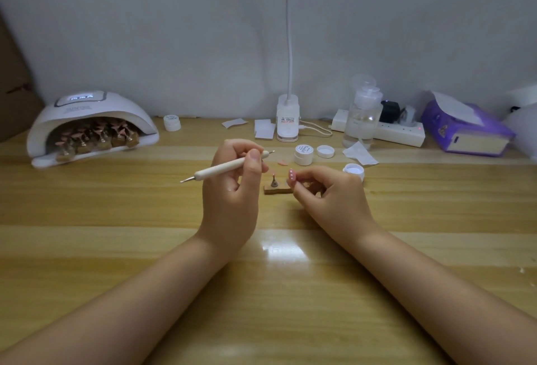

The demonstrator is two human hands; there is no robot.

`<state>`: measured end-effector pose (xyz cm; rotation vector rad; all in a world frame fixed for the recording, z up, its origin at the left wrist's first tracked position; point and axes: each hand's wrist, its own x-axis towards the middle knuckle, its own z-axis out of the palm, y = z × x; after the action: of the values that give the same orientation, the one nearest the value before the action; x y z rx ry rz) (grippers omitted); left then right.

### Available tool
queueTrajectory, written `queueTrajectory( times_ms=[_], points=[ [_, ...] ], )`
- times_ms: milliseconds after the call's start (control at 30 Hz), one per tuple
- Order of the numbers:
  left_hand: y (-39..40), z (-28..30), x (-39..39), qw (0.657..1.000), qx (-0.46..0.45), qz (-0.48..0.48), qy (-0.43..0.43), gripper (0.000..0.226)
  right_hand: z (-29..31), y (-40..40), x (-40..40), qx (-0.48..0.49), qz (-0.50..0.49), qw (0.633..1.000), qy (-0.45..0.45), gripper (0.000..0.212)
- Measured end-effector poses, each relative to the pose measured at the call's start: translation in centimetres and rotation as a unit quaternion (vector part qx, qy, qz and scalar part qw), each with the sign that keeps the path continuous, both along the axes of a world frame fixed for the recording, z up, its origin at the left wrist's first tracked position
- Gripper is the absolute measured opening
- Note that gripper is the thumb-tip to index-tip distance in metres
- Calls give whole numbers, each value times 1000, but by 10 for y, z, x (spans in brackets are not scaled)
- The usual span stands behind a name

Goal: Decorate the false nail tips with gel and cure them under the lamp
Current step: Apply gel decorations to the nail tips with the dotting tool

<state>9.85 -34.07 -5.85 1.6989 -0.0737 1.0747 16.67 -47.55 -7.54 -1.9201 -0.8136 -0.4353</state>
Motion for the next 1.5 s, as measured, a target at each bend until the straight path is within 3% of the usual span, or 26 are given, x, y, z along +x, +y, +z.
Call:
queueTrajectory(
  times_ms=[200,400,633,1067,1367,1500],
  points=[
    [6,-4,3,1000,-20,13,7,10,6,1,-5,26,2,996,-87,4],
    [7,-9,6,1000,-24,11,17,10,10,3,-7,17,-33,997,-67,7],
    [6,-13,7,1000,-7,8,24,10,4,11,2,-87,-69,994,19,10],
    [2,-13,4,999,9,-13,31,10,-1,11,12,-203,-102,973,39,21],
    [3,-13,5,999,6,-6,37,9,0,10,4,-189,-130,973,16,20],
    [4,-14,7,999,-2,-7,39,9,3,6,-6,-191,-136,970,-56,20]
  ],
)
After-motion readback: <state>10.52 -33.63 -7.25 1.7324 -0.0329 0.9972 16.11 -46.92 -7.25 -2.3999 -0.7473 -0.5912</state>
